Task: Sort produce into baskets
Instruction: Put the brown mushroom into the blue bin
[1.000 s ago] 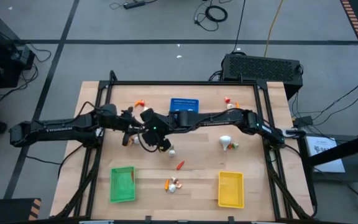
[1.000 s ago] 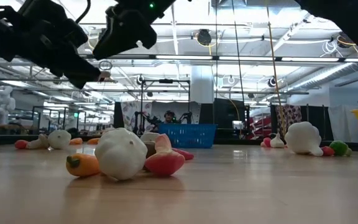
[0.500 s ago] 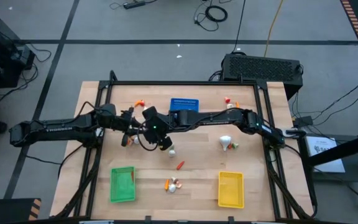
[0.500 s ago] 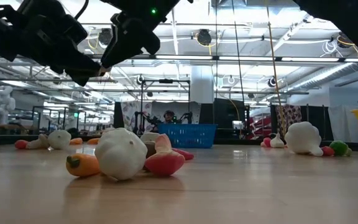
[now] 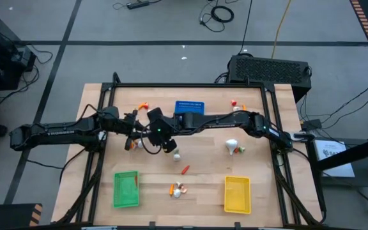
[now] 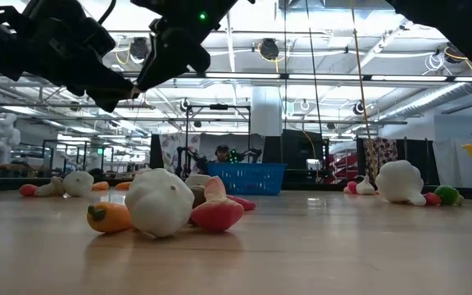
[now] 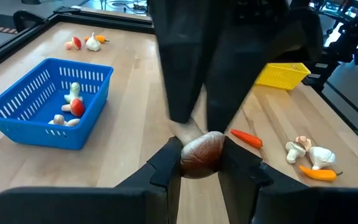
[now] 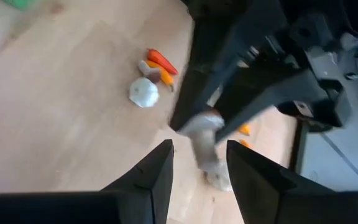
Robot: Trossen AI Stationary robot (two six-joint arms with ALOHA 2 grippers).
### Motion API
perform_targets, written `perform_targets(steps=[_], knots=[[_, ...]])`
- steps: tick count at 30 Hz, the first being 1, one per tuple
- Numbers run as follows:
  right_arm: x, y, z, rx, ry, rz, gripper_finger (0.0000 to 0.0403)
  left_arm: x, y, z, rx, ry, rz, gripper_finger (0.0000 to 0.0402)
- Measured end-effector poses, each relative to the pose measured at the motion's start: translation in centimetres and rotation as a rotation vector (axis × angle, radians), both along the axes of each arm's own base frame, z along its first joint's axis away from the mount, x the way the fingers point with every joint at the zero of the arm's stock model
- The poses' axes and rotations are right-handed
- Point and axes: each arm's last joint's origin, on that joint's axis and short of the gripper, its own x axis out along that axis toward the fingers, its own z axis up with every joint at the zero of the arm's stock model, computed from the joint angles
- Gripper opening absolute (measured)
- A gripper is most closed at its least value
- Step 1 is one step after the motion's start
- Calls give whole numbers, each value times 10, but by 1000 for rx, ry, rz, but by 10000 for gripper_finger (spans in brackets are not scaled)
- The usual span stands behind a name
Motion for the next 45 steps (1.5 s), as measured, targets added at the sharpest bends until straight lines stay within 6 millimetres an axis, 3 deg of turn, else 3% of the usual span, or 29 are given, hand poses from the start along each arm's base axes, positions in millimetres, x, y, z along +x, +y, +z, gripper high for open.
perform_targets(steps=[14,24,38,42,45], knots=[[0,-5,0,12,2,-14,42,0,0,0,-5,1,0,91],[-1,-5,1,9,1,-16,3,1,0,2,2,-30,4,93],[-1,-6,-2,32,12,-29,0,2,0,2,38,-17,95,202],[-7,-22,-7,78,79,-76,0,2,1,2,42,-15,110,210],[-14,-49,-9,148,126,-151,0,2,1,2,41,-10,110,210]])
